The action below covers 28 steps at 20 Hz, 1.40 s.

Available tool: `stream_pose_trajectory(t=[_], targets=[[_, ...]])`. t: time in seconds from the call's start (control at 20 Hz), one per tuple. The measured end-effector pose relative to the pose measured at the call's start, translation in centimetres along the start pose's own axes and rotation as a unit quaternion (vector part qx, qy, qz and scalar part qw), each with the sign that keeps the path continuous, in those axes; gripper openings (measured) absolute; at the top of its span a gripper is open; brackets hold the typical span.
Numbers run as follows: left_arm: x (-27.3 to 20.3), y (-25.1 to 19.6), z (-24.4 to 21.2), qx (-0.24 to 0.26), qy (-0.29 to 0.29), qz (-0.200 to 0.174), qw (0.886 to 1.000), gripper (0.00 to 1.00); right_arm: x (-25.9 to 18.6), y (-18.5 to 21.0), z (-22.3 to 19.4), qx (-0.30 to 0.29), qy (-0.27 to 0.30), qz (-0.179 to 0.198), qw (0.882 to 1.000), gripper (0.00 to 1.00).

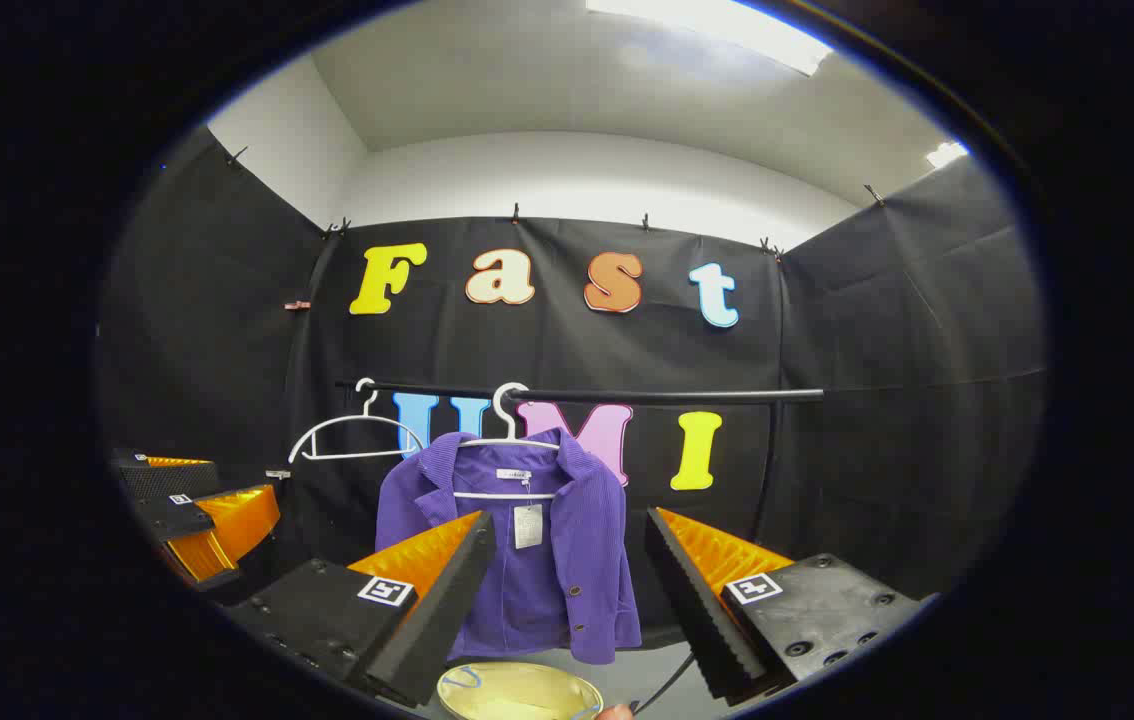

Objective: Grasp the clothes on the hanger with both hands and then place them into the laundry hamper below.

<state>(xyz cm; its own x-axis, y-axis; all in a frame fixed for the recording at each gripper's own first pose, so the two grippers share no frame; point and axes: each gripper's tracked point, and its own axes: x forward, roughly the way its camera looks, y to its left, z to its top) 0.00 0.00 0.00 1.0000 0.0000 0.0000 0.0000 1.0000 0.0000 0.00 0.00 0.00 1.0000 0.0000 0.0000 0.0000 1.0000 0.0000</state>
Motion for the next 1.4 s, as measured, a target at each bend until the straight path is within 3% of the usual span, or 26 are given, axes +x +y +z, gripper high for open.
stream_pose_trajectory(t=[0.1, 0.25, 0.3, 1.0, 1.15, 1.25, 1.4], targets=[[0.2, -0.3, 0.0, 0.011, 0.001, 0.000, 1.000, 0.98, 0.0, -0.2, 0.0, -0.005, 0.002, 0.001, 1.000, 0.97], [0.2, -1.0, 0.0, 0.014, -0.006, -0.004, 1.000, 0.97, -0.2, -0.2, 0.2, -0.008, -0.002, 0.003, 1.000, 0.97], [0.2, -1.2, 0.3, 0.010, -0.010, -0.007, 1.000, 0.92, -0.3, -0.2, 0.2, -0.009, -0.003, 0.003, 1.000, 0.97], [-0.4, -1.4, 1.2, 0.005, -0.031, -0.025, 0.999, 0.92, -1.0, -0.6, 0.6, -0.018, -0.012, -0.005, 1.000, 0.97], [-0.4, -1.2, 1.0, 0.001, -0.033, -0.027, 0.999, 0.97, -1.0, -0.9, 0.4, -0.023, -0.014, -0.011, 1.000, 0.97], [-0.3, -1.1, 1.1, 0.001, -0.037, -0.029, 0.999, 0.92, -0.9, -1.2, 0.5, -0.021, -0.014, -0.016, 1.000, 0.97], [0.2, -1.2, 0.8, -0.011, -0.027, -0.039, 0.999, 0.95, -0.3, -1.1, -0.2, -0.011, -0.009, -0.019, 1.000, 0.97]])
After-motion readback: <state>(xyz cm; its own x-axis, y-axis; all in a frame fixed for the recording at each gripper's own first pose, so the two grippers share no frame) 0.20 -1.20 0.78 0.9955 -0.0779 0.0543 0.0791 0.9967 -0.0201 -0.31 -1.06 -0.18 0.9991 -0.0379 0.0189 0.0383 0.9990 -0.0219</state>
